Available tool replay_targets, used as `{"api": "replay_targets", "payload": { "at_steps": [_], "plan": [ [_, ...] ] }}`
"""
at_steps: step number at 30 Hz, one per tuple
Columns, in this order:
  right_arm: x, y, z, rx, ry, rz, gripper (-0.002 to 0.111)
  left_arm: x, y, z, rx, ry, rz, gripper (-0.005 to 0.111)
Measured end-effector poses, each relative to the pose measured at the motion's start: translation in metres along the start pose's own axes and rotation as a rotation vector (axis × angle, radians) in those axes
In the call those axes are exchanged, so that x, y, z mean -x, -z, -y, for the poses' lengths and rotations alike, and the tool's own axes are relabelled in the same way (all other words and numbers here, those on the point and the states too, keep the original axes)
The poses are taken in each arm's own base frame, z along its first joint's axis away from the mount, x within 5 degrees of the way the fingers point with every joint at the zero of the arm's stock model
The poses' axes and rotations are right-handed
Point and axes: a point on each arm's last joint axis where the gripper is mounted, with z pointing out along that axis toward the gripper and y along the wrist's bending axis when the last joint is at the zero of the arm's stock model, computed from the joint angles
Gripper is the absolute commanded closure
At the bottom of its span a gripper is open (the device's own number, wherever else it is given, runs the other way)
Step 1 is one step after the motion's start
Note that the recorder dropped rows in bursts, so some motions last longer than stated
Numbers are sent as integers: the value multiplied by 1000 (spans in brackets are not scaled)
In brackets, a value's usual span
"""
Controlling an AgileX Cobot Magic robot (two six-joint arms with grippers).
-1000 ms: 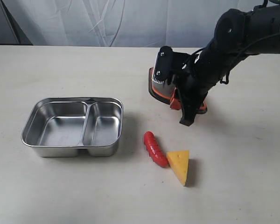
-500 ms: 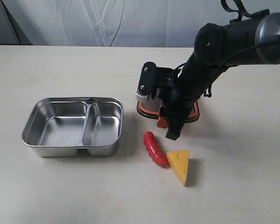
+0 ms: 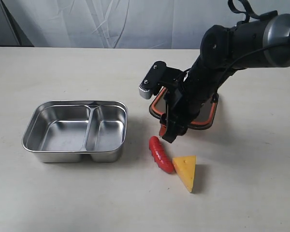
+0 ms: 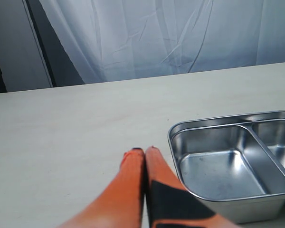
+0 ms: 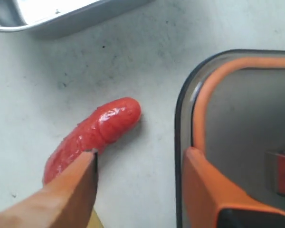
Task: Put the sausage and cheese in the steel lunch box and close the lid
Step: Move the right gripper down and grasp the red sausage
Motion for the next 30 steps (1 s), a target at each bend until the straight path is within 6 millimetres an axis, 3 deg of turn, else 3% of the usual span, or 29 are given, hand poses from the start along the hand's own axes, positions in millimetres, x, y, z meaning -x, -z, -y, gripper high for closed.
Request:
{"api": "replay_targets", "payload": {
  "at_steps": [6, 12, 22, 25, 30],
  "plan": [
    [-1, 0, 3, -37, 39, -14, 55, 0, 0, 0, 0, 0, 0, 106],
    [-3, -1, 5, -109, 234, -94, 55, 0, 0, 0, 0, 0, 0, 106],
    [9, -8, -11, -107, 331, -96, 55, 0, 0, 0, 0, 0, 0, 106],
    [13, -9, -17, -111, 271, -79, 55, 0, 0, 0, 0, 0, 0, 106],
    [13, -1, -25, -61, 28, -83, 55, 0, 0, 0, 0, 0, 0, 106]
  ]
}}
